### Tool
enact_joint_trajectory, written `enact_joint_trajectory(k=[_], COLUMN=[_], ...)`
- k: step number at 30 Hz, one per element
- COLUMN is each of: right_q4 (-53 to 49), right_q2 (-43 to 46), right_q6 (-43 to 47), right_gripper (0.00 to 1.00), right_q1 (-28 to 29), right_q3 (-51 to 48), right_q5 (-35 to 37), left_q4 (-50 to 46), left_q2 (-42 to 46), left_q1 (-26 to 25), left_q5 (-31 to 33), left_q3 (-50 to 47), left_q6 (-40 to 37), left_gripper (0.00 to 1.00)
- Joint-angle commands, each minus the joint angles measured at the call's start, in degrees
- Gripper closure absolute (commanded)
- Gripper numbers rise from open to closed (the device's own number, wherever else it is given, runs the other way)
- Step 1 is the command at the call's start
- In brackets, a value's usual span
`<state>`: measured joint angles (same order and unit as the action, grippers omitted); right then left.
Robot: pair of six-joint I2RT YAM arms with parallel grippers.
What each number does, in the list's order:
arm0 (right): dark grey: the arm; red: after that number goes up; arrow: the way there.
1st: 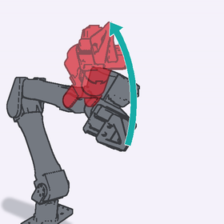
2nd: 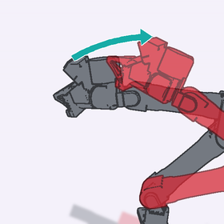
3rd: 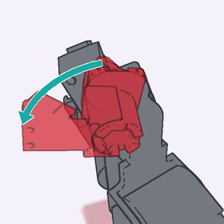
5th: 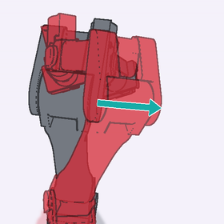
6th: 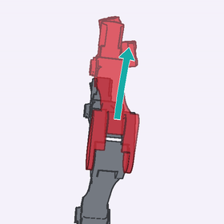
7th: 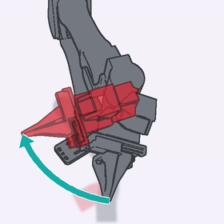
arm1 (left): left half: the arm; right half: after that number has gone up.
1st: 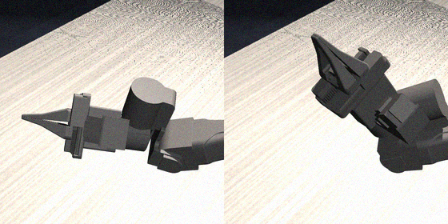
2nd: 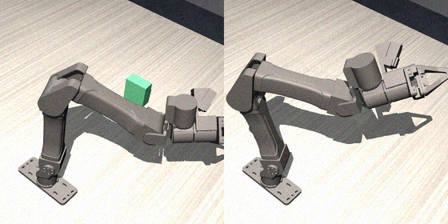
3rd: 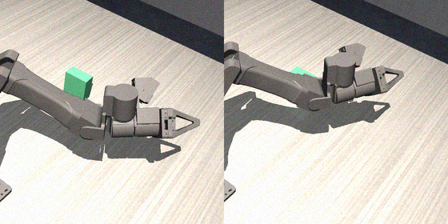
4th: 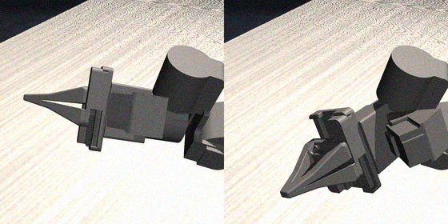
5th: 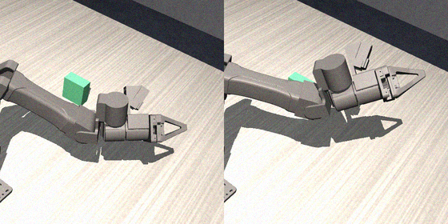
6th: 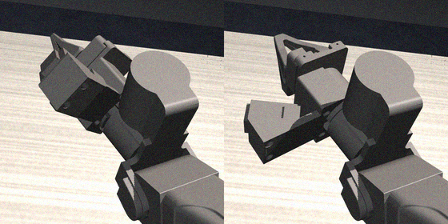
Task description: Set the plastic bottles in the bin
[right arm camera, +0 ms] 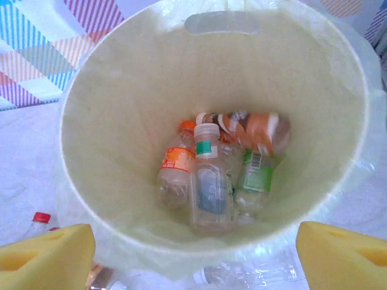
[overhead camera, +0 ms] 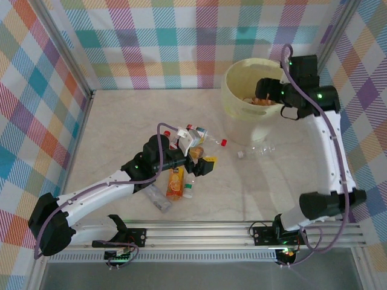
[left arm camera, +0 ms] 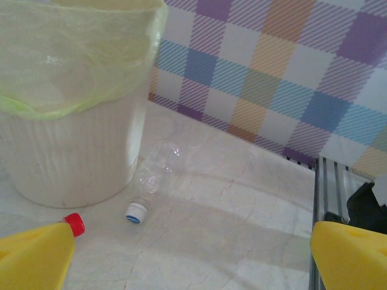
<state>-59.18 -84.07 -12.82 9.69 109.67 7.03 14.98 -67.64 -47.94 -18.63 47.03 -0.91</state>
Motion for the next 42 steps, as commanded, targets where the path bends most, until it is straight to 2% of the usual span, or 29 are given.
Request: enact_joint_trajectory(k=[1, 6, 10, 14, 17, 22, 28, 37, 42], right_q4=[0.45, 1.26, 6.51, 13.50, 18.04, 20.97, 27.51, 39.74, 46.05], right_q2=[6.56, 16.41, 24.43, 29.65, 31.80, 32.66, 32.13, 31.09, 29.51], right_q6=[-2.05, -7.93, -14.61, -20.14, -23.19, -28.48, -34.82, -44.71, -46.84], right_gripper=[0.12, 0.11, 0.11, 0.10, 0.08, 0.05, 0.05, 0.05, 0.05], right_q1=[-0.20, -0.20, -0.20, -0.21, -0.20, -0.20, -0.27, -0.64, -1.40], right_q3=[-7.97, -20.02, -32.66, -42.71, -48.21, -54.56, -61.85, -73.47, -76.76], right_q5=[0.93, 1.43, -1.89, -4.69, -5.33, -2.15, -1.70, 3.59, 5.59], left_q4=[-0.39, -9.07, -16.73, -20.31, -19.19, -11.89, -13.42, -14.12, -14.20], left_q2=[2.12, 2.39, 3.20, 3.10, 3.22, 4.42, 3.52, 3.12, 2.78], left_q1=[-0.71, -0.83, -0.89, -0.84, -0.83, -0.84, -0.79, -0.78, -0.85], left_q5=[-2.21, -3.52, -3.83, -3.88, -1.42, 4.85, 2.81, 3.21, 2.82], left_q3=[0.64, 4.50, 6.75, 6.96, 5.08, -0.22, 0.40, 0.56, 0.79], left_q6=[-2.95, -6.57, -11.34, -14.40, -14.87, -12.10, -11.95, -11.77, -11.60], left_gripper=[0.00, 0.00, 0.00, 0.00, 0.00, 0.00, 0.00, 0.00, 0.00])
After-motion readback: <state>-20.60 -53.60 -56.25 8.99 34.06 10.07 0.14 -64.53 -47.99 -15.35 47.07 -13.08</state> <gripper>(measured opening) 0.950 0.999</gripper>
